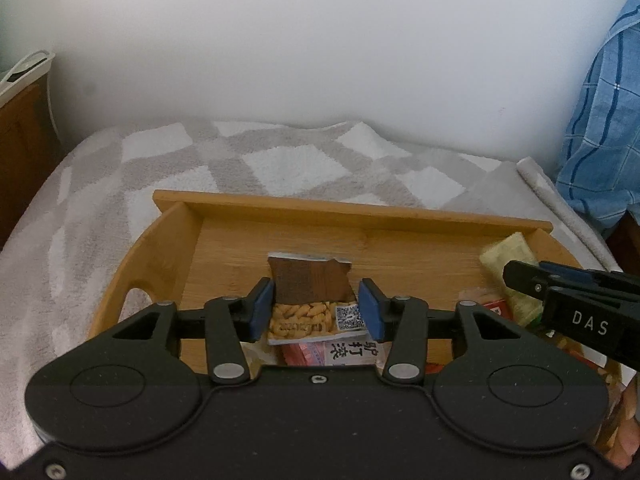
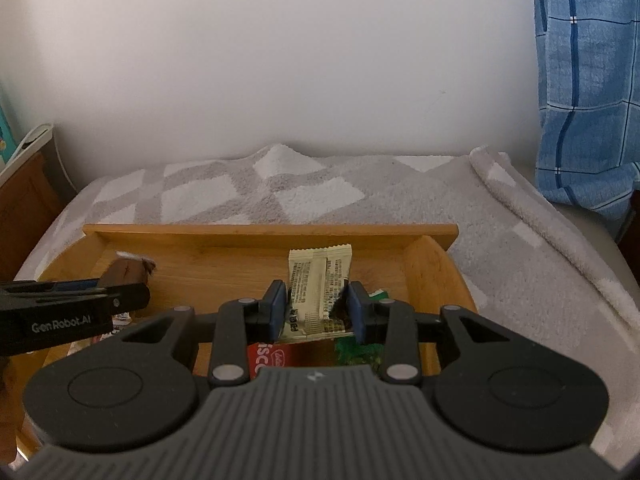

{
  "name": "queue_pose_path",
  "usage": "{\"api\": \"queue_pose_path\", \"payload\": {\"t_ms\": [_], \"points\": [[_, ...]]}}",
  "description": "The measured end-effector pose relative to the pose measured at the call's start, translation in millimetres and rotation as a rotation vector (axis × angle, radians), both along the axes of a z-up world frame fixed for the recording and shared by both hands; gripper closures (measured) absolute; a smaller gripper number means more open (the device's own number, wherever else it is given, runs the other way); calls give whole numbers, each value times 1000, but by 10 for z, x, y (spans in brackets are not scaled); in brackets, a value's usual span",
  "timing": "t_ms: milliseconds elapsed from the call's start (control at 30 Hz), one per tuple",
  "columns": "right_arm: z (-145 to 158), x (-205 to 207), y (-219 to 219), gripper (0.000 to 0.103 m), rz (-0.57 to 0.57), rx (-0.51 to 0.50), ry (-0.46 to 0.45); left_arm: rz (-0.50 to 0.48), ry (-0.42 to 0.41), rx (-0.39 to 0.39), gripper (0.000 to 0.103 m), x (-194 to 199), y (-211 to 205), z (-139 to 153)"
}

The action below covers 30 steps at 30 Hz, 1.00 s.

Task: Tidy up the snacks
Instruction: 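Carry both snacks over the wooden tray and lower them onto it, then open both tools to release the snacks and withdraw from the tray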

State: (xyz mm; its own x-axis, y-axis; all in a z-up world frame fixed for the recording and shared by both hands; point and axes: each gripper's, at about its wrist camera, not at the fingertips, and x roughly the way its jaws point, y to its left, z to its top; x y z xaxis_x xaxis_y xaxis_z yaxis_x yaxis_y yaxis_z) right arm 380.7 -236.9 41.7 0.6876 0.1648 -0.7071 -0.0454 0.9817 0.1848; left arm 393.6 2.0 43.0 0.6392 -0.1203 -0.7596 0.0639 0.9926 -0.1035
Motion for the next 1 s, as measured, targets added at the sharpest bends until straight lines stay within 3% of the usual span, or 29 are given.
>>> {"api": "queue_pose_path", "payload": {"t_ms": [67,367,600,767,1000], "points": [[22,-27,-12,44,0,14,-8,-4,-8,-19,38,-36,9,50],[278,-306,-82,26,11,41,-52,0,-65,16,15,-383,51,374],[536,-726,-103,13,45,69,-115,5,-60,7,13,-825,120,520],[668,-1102,-107,0,80,65,-170,-9,-59,-50,13,-1233,210,593],[685,-1708,-150,0,135,67,-232,-49,-45,-68,12,-1732,284,573]]}}
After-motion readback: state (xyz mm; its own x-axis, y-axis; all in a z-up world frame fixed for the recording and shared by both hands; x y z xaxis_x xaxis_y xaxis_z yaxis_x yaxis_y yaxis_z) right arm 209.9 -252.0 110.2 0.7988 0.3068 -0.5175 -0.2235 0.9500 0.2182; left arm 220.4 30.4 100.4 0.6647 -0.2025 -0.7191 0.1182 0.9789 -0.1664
